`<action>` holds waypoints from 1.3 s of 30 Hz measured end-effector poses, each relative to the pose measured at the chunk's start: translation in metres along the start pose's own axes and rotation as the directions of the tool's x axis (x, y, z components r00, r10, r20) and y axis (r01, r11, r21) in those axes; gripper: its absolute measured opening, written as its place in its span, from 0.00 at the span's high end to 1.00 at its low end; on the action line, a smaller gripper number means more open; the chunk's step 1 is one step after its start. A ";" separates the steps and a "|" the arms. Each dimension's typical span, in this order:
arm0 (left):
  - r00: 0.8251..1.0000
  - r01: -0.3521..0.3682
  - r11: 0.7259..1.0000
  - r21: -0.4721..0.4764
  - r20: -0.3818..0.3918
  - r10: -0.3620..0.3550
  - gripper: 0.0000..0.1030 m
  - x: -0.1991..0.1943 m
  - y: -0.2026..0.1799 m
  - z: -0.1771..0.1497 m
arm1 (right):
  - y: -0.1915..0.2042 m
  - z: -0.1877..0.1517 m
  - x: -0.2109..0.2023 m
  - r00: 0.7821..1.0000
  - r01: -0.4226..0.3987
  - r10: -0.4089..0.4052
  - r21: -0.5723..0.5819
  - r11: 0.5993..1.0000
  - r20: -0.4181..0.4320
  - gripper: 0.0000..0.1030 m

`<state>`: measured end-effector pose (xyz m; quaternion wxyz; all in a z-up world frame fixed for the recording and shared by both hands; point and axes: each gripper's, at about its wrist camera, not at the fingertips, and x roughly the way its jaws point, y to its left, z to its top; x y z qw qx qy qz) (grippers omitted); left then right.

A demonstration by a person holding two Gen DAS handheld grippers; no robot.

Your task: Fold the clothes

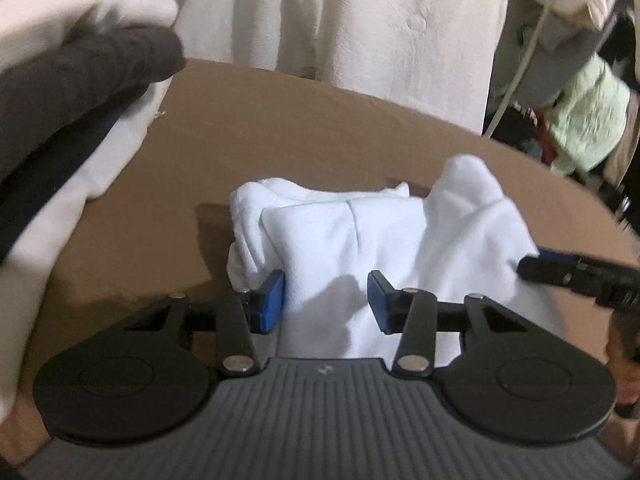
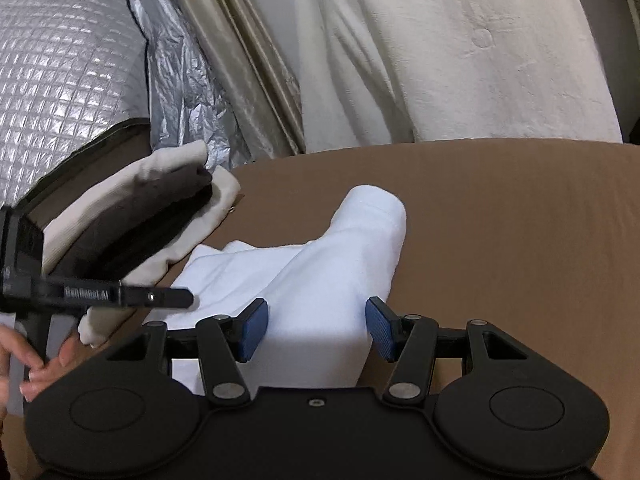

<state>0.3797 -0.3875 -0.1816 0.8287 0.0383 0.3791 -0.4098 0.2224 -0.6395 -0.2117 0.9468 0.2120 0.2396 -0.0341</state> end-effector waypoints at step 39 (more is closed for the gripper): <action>0.961 -0.247 0.966 -0.079 -0.148 0.233 0.07 0.027 0.021 -0.011 | 0.041 -0.035 0.024 0.990 0.071 -0.110 -0.374 0.925 -0.085 0.39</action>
